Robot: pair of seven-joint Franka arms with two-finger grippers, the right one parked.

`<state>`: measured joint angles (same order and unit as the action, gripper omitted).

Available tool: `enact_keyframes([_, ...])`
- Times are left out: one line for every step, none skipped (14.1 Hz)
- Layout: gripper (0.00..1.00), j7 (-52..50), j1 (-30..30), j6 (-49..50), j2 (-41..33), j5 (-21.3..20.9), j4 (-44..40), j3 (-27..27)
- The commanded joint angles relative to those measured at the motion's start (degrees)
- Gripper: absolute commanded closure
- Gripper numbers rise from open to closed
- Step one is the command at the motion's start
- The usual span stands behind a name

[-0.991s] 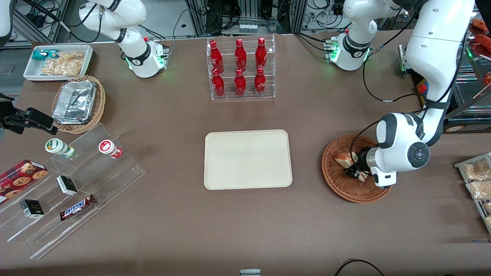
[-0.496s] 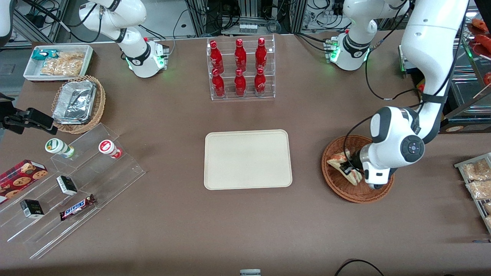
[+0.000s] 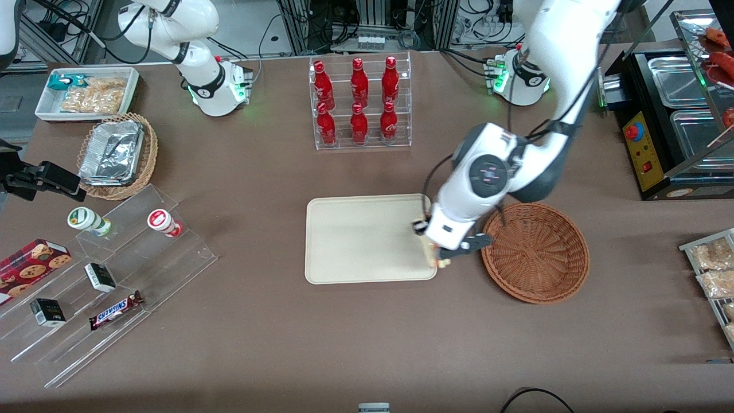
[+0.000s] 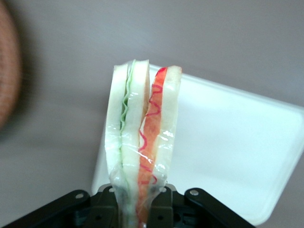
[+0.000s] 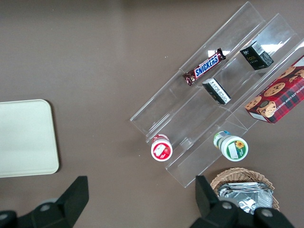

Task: Place sandwich from basket to tray
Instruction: 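Carry the sandwich over the beige tray and lower it onto the tray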

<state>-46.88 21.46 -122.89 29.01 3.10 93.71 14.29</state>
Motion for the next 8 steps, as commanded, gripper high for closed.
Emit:
enact_keyframes([0.88,1.0,4.1,1.2,7.4,-2.5,-6.4,-0.8])
enact_keyframes([0.87,0.8,5.3,0.9,8.8,-4.2,-6.8,-0.8])
enact_keyframes([0.87,0.3,7.4,0.9,10.3,-5.1,-7.7,-0.8])
enact_keyframes([0.87,0.1,8.9,0.9,11.8,-5.0,-9.2,-1.0])
enact_keyframes([0.87,0.1,9.1,1.1,13.4,-5.1,-10.5,-0.9])
enact_keyframes([0.87,-0.7,10.4,1.1,14.8,-5.2,-11.6,-0.9])
enact_keyframes([0.85,-1.6,11.6,1.1,15.9,-5.3,-12.7,-1.1])
enact_keyframes([0.84,-2.2,11.8,1.1,16.7,-5.4,-13.4,-1.2])
